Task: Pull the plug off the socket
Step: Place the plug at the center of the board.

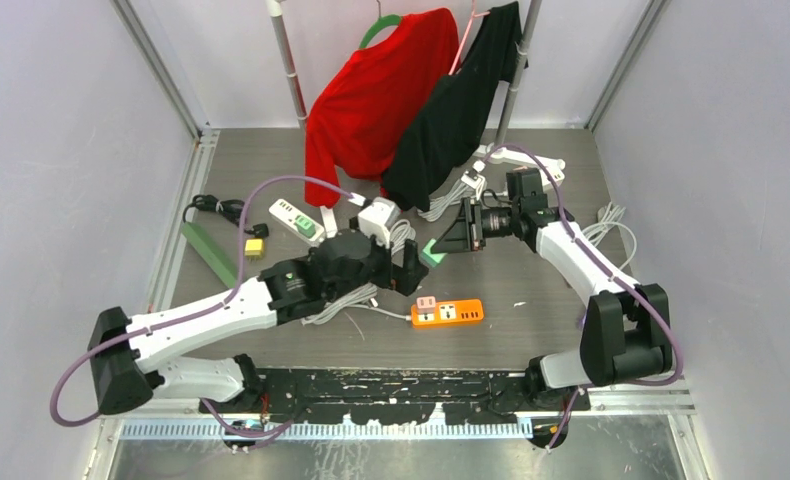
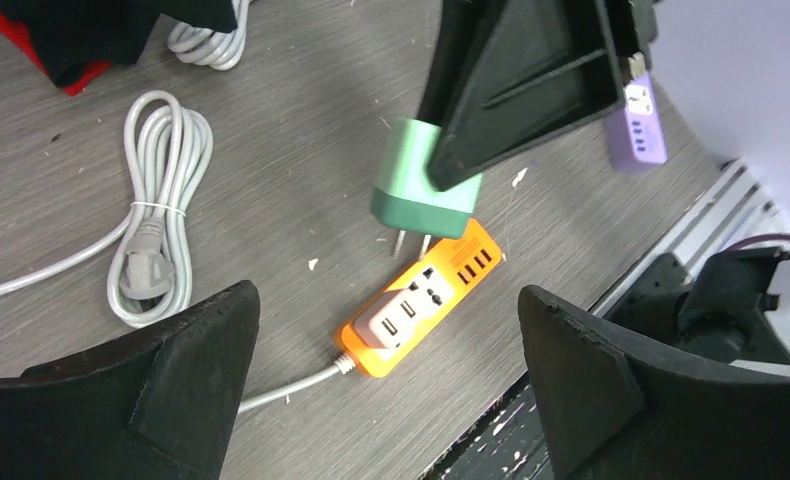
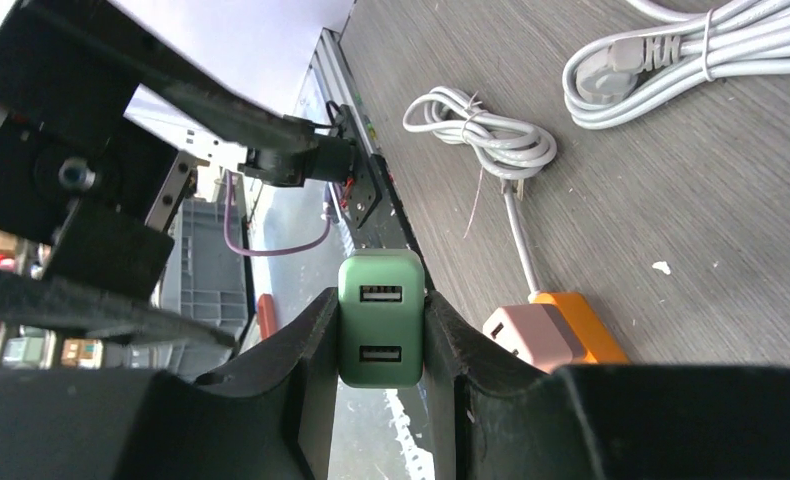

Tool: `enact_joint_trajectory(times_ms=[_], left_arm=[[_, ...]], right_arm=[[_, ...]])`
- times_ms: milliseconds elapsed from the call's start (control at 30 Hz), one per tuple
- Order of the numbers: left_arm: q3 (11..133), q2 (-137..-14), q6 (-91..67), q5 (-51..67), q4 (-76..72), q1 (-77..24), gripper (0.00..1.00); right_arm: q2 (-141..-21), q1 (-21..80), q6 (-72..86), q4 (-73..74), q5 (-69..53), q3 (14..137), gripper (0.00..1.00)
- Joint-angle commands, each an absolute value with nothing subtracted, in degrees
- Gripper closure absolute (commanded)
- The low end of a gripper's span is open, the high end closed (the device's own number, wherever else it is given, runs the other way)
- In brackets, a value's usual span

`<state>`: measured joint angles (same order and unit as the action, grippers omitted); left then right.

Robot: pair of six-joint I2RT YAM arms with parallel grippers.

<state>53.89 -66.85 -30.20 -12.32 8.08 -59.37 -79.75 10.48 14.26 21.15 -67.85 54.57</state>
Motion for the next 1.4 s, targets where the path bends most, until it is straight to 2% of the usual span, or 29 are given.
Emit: enact_joint_trajectory(times_ms=[0,267,533,733,800,867,1000,1100,1233,1300,1367], left_arm=[[60.3,-70.7,-25.2,-22.3,16.4,-63.2,0.01],[66.6,-77.9,-16.7,-20.1,17.8,-63.9,0.04],[73.2,-84.9,-17.3,-20.2,19.3,-63.9,0.17],[75.2,-88.6,-17.4,-20.8,18.3,-63.8,0.22],[75.8,-89.4,-17.3,-20.9,18.2,-63.7,0.3],[76.0,-89.7,-17.3,-20.7,17.7,-63.6,0.32],[76.3,-90.1,-17.1,-20.1,17.2,-63.0,0.49],[76.1,-90.0,-17.2,-19.4,17.2,-62.6,0.71],[74.3,-88.8,-17.3,-18.8,16.4,-62.1,0.89],[72.8,-87.7,-17.4,-18.3,15.8,-61.7,0.97],[70.7,-86.3,-17.8,-17.6,14.8,-61.0,1.0]], right_arm=[[-80.8,10.4,17.0,18.5,-70.8,54.8,0.89],[-81.2,10.4,17.0,18.5,-70.6,54.7,0.89],[-81.4,10.3,17.1,18.5,-71.0,54.7,0.88],[-81.4,10.4,17.1,18.6,-71.3,54.8,0.89],[-81.3,10.4,17.1,18.6,-71.4,54.8,0.89],[-81.3,10.4,17.1,18.6,-71.4,54.8,0.88],[-81.4,10.4,17.1,18.6,-71.6,54.8,0.88],[-81.4,10.5,17.0,18.7,-71.6,54.7,0.81],[-81.3,10.4,16.8,18.7,-71.7,54.7,0.67],[-81.2,10.4,15.7,19.3,-71.8,54.8,0.51],[-81.0,10.4,13.6,20.9,-71.8,55.1,0.34]])
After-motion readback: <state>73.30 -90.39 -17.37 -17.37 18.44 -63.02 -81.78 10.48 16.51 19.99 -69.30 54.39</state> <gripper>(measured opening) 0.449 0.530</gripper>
